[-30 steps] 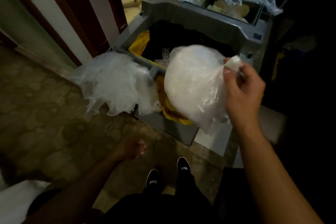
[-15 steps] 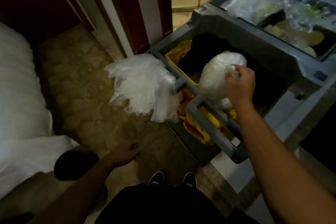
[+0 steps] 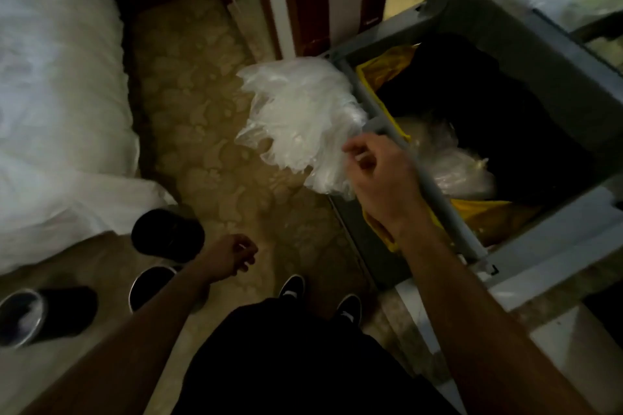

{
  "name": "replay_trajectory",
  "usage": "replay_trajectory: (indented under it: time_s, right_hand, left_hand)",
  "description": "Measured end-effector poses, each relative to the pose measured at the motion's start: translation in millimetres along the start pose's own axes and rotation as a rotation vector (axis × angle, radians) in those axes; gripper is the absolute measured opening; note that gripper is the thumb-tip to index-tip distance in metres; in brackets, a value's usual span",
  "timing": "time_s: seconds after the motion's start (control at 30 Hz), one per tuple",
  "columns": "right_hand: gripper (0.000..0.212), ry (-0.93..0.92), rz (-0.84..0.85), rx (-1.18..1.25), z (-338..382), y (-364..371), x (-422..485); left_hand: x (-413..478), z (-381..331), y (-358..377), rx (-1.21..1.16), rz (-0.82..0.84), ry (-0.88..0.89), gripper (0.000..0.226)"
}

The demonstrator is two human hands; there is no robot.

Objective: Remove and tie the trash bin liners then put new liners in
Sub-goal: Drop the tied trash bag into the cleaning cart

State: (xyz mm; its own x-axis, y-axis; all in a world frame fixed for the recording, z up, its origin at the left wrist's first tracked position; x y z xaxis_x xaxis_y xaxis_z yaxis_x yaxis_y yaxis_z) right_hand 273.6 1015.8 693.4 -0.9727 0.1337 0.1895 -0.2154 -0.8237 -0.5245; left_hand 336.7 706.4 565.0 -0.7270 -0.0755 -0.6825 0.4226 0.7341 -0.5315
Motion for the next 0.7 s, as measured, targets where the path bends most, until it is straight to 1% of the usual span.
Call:
replay_trajectory:
  time_s: [0.1, 0.2, 0.3, 0.4, 0.53, 0.7]
  right_hand:
    - [0.009, 0.063, 0.330, 0.048, 6, 45, -18]
    - [0.005, 0.112, 0.659, -0.006, 2, 98, -39]
    - [0.010, 0.156, 0.909, -0.038, 8, 151, -66]
    - [0.009, 0.101, 1.095, -0.121, 27, 203, -94]
    - [0.008, 0.007, 1.335, -0.225, 68, 272, -136]
    - [0.012, -0.135, 1.469, -0.298, 129, 351, -192]
  left_hand:
    - [-20, 42, -3, -0.109, -0.065, -0.124, 0.021]
    - [-49, 96, 0, -0.163, -0.134, -0.232, 0.016]
    - [-84, 160, 13, -0.289, -0.217, -0.319, 0.014]
    - [-127, 214, 32, -0.450, -0.304, -0.452, 0.014]
    - [-182, 281, 60, -0.628, -0.381, -0.599, 0.013]
    - [-234, 356, 83, -0.826, -0.460, -0.714, 0.014]
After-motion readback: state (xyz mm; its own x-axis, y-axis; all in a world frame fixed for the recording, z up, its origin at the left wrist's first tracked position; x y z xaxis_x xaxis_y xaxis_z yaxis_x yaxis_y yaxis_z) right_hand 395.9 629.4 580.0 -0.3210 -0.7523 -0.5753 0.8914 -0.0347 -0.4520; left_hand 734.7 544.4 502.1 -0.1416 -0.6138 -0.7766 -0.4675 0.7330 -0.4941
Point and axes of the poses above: each hand's wrist, its own x-axis towards the middle knuckle, its own y-axis out of the palm, z = x × y, the point moved 1 cm from there along x, towards the middle knuckle, and after that the axes turned 7 degrees about -z, right-handed, at the moved point
